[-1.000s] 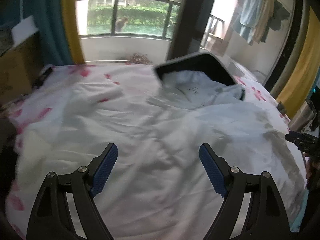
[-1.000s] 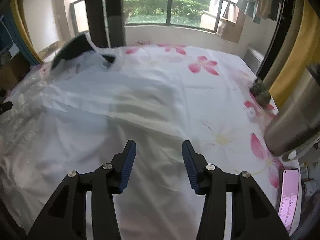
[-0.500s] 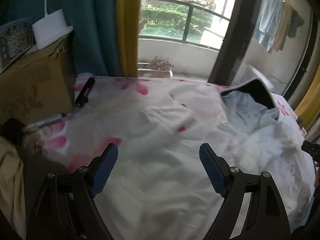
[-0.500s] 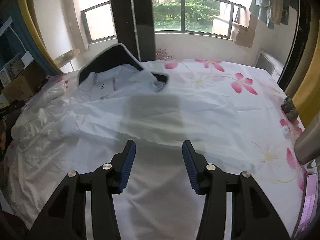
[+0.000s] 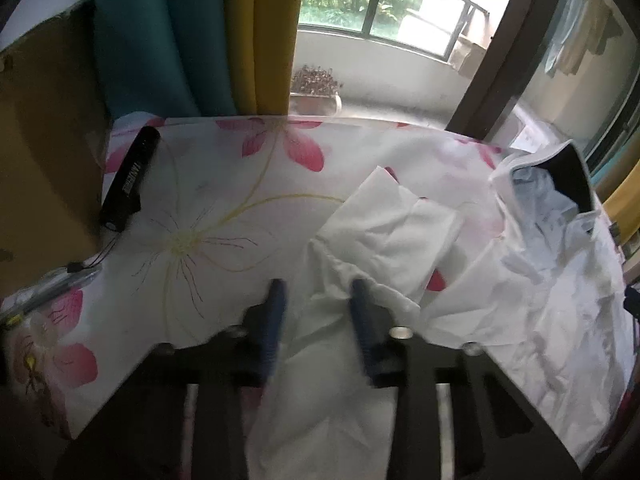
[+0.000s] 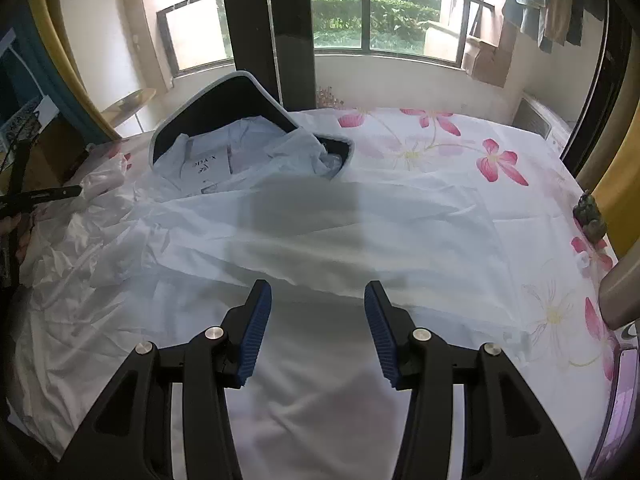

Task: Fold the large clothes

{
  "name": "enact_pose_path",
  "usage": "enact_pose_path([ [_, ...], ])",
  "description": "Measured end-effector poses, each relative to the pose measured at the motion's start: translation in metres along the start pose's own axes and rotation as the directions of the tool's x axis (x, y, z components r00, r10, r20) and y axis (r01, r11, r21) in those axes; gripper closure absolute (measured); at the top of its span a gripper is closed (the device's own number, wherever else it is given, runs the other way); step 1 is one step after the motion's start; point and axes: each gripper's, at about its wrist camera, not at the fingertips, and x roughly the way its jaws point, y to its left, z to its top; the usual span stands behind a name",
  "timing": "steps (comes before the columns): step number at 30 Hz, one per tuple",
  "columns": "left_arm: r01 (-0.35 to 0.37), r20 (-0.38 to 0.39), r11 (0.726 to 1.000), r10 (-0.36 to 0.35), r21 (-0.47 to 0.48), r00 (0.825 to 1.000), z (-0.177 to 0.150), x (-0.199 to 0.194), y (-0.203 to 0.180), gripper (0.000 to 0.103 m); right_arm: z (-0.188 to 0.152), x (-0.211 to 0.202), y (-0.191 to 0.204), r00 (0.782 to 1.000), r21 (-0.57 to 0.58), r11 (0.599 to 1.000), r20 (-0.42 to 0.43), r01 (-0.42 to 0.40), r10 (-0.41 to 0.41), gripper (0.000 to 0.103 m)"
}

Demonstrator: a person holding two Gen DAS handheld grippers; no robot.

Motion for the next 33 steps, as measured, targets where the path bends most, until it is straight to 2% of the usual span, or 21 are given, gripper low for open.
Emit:
enact_pose_path([
  [1, -0.018, -0.003, 1.0, 0.018, 0.002, 1.0, 0.0, 0.0, 0.0, 0.089, -0.001, 0.0, 0.001, 1.0, 0.0, 1.0, -0.001, 0.0, 0.0, 0.055],
  [3, -0.029, 0.012, 0.999, 0.03, -0.027, 0.999, 0.001, -0.003, 0.005, 0.089, -0.003, 0.0, 0.001, 1.0, 0.005, 1.0, -0.004, 0.004, -0.004, 0.055],
  [6, -0.077, 0.066, 0.995, 0.081, -0.058, 0.994, 0.002, -0.021, 0.009, 0.097, -0.007, 0.002, 0.001, 1.0, 0.013, 1.0, -0.015, 0.0, 0.0, 0.055],
  [9, -0.1, 0.134, 0.992, 0.11, -0.074, 0.985, 0.005, -0.047, 0.008, 0.097, -0.008, 0.0, 0.003, 1.0, 0.005, 1.0, -0.014, -0.006, 0.006, 0.055],
  [12, -0.13, 0.213, 0.988, 0.146, -0.088, 0.966, 0.007, -0.081, 0.003, 0.097, -0.01, -0.005, 0.003, 1.0, 0.006, 1.0, 0.004, -0.017, 0.016, 0.055],
  [15, -0.131, 0.256, 0.988, 0.148, -0.079, 0.955, 0.011, -0.102, -0.004, 0.097, -0.015, -0.006, 0.002, 1.0, 0.012, 1.0, 0.001, -0.029, 0.029, 0.055],
  [18, -0.064, 0.217, 0.996, 0.076, -0.063, 0.973, 0.016, -0.093, -0.011, 0.095, -0.018, -0.008, 0.001, 0.999, 0.009, 0.999, 0.007, -0.043, 0.043, 0.055],
  [19, -0.047, 0.186, 0.997, 0.058, -0.06, 0.981, 0.017, -0.081, -0.014, 0.09, -0.018, -0.01, 0.001, 0.999, 0.007, 0.999, 0.015, -0.046, 0.046, 0.055],
  [20, -0.05, 0.168, 0.997, 0.059, -0.057, 0.984, 0.015, -0.073, -0.015, 0.083, -0.019, -0.012, 0.0, 0.999, 0.007, 0.999, 0.023, -0.047, 0.047, 0.055],
  [21, -0.053, 0.142, 0.997, 0.06, -0.054, 0.988, 0.013, -0.062, -0.017, 0.063, -0.02, -0.014, -0.001, 0.999, 0.008, 0.999, 0.027, -0.046, 0.045, 0.055],
  [22, -0.052, 0.122, 0.997, 0.059, -0.054, 0.991, 0.01, -0.052, -0.018, 0.051, -0.02, -0.015, -0.002, 0.999, 0.01, 0.999, 0.029, -0.041, 0.04, 0.055],
  [25, -0.068, 0.045, 0.997, 0.07, -0.042, 0.997, 0.001, -0.024, -0.016, 0.05, -0.022, -0.015, -0.009, 1.0, 0.026, 1.0, 0.026, -0.014, 0.013, 0.054],
  [28, -0.046, -0.012, 0.999, 0.046, -0.015, 0.999, -0.004, -0.006, -0.014, 0.05, -0.023, -0.013, -0.016, 1.0, 0.051, 0.999, 0.018, 0.003, -0.004, 0.054],
  [30, -0.056, -0.006, 0.998, 0.056, 0.027, 0.998, -0.005, -0.004, -0.018, 0.05, -0.023, -0.011, -0.019, 1.0, 0.064, 0.998, 0.011, 0.016, -0.017, 0.054],
  [32, -0.045, -0.005, 0.999, 0.046, 0.027, 0.999, -0.005, -0.005, -0.019, 0.05, -0.021, -0.009, -0.021, 1.0, 0.071, 0.997, 0.003, 0.022, -0.022, 0.054],
  [33, -0.047, 0.0, 0.998, 0.047, 0.03, 0.999, -0.006, -0.006, -0.019, 0.057, -0.02, -0.008, -0.02, 1.0, 0.07, 0.997, 0.002, 0.022, -0.022, 0.054],
])
